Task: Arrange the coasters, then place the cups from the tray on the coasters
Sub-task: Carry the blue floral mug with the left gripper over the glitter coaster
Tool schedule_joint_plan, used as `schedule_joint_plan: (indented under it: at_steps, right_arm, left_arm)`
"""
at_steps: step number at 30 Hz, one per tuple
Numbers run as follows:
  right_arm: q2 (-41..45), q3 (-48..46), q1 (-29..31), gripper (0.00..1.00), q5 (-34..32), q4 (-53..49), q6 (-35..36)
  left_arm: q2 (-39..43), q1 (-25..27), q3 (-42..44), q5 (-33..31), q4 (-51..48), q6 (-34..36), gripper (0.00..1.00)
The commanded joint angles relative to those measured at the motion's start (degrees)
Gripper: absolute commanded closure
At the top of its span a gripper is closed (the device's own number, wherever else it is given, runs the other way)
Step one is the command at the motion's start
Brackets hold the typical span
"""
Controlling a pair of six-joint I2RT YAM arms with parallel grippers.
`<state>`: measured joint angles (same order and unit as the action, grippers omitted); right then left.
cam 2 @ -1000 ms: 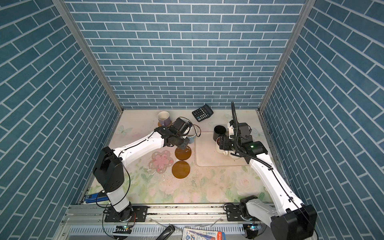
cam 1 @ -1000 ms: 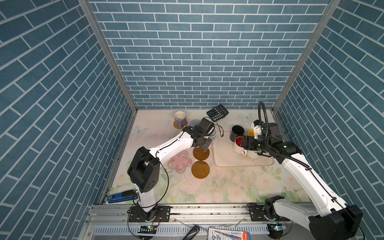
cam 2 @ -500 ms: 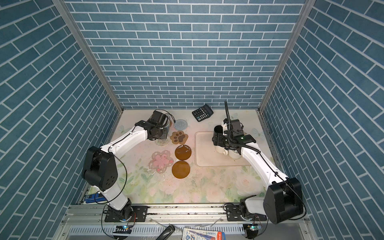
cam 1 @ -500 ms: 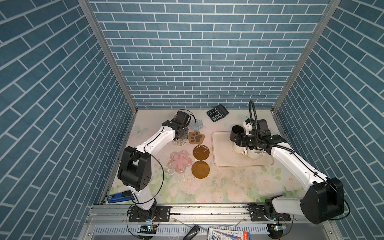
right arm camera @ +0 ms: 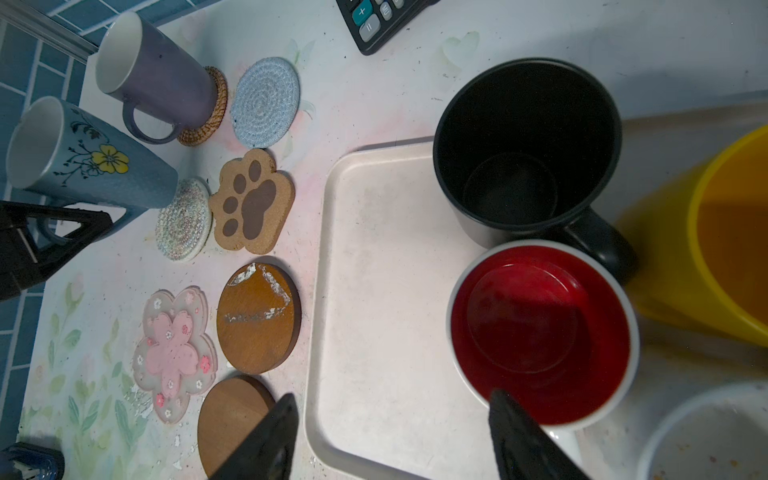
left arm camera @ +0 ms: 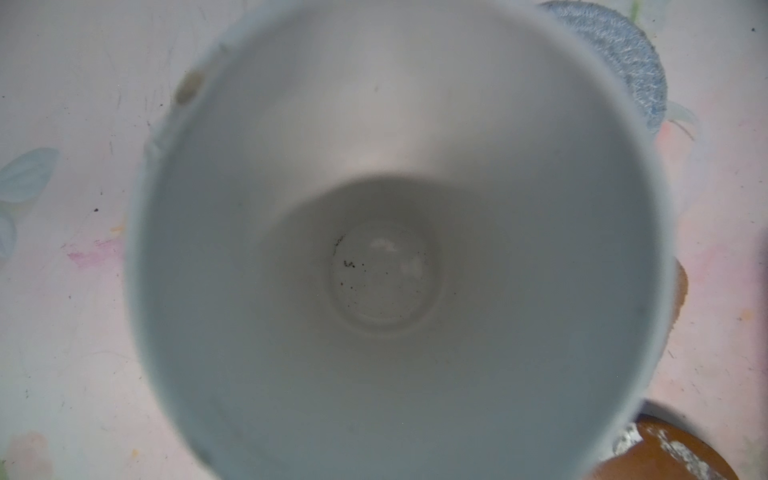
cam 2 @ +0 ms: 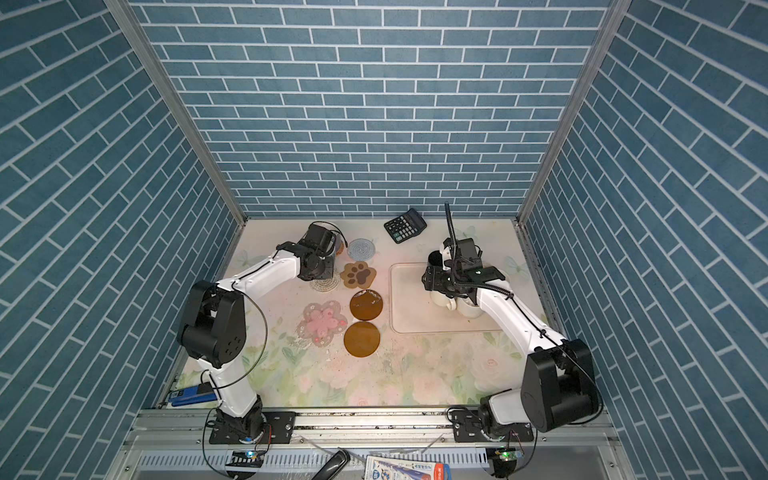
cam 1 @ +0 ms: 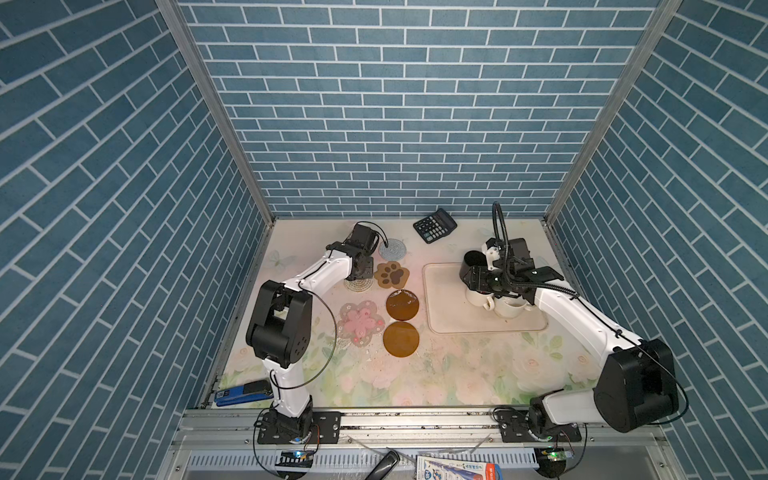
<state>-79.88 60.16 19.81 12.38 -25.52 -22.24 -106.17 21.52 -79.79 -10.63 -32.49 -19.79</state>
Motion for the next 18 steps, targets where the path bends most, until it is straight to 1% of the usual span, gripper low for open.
schedule_joint_plan:
  at_steps: [1,18]
  right_arm:
    - [0.0,2.7,0.0,0.27,0.5,0.3,-0.1]
    - [2.0,1.7,0.0,0.27,-0.2,-0.5,0.0]
  left_arm:
    - [-0.8,-0.4,-0.5,-0.8,3.3,-1.3,1.0]
    - [-0.5,0.2,4.1,0.5,4.8,-5.0,1.0]
